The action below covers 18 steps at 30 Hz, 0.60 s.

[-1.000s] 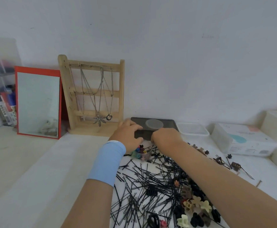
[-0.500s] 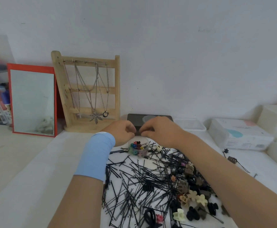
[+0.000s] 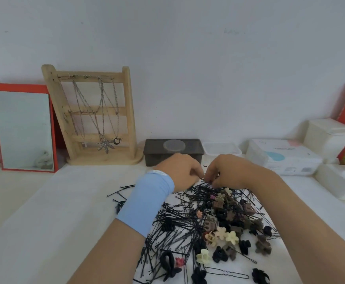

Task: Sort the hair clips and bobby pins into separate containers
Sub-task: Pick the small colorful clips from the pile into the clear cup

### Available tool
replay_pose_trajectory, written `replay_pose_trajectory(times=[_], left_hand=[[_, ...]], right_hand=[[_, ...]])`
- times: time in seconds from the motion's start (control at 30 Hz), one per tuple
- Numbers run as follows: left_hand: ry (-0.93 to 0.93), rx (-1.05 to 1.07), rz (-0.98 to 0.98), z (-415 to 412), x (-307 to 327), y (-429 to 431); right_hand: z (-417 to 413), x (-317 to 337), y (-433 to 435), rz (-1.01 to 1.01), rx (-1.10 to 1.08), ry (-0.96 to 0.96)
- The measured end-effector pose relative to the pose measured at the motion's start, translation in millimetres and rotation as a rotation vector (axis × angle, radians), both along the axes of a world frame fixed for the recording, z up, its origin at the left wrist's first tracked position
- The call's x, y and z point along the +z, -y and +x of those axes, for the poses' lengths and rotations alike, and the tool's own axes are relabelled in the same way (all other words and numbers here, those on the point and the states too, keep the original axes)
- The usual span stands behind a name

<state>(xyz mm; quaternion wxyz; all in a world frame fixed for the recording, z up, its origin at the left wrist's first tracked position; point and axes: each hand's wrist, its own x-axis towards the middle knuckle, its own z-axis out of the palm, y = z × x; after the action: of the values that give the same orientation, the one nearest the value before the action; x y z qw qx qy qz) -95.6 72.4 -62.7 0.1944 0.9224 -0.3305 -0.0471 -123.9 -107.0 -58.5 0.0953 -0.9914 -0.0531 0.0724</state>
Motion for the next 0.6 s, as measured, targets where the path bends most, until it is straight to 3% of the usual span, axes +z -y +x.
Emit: replay_pose_trajectory(times=[0.13, 0.33, 0.47, 0.6], left_hand=[[-0.036, -0.092, 0.191, -5.6, -14.6, 17.0], [-0.027, -0.002, 0.185, 1.2, -15.7, 11.0], [-0.113, -0.059, 0.103, -6.6, -12.3, 15.0], [-0.129, -0.054, 0.196, -12.1, -17.9, 22.1]], right_hand=[[-2.1, -5.2, 15.1, 0.014, 0.001, -0.029], [-9.2, 2.4, 33.8, 0.194, 0.095, -0.064], [-10.4, -4.9, 24.1, 0.117, 0.147, -0.098], [-9.7, -4.1, 19.1, 0.033, 0.129, -0.079]])
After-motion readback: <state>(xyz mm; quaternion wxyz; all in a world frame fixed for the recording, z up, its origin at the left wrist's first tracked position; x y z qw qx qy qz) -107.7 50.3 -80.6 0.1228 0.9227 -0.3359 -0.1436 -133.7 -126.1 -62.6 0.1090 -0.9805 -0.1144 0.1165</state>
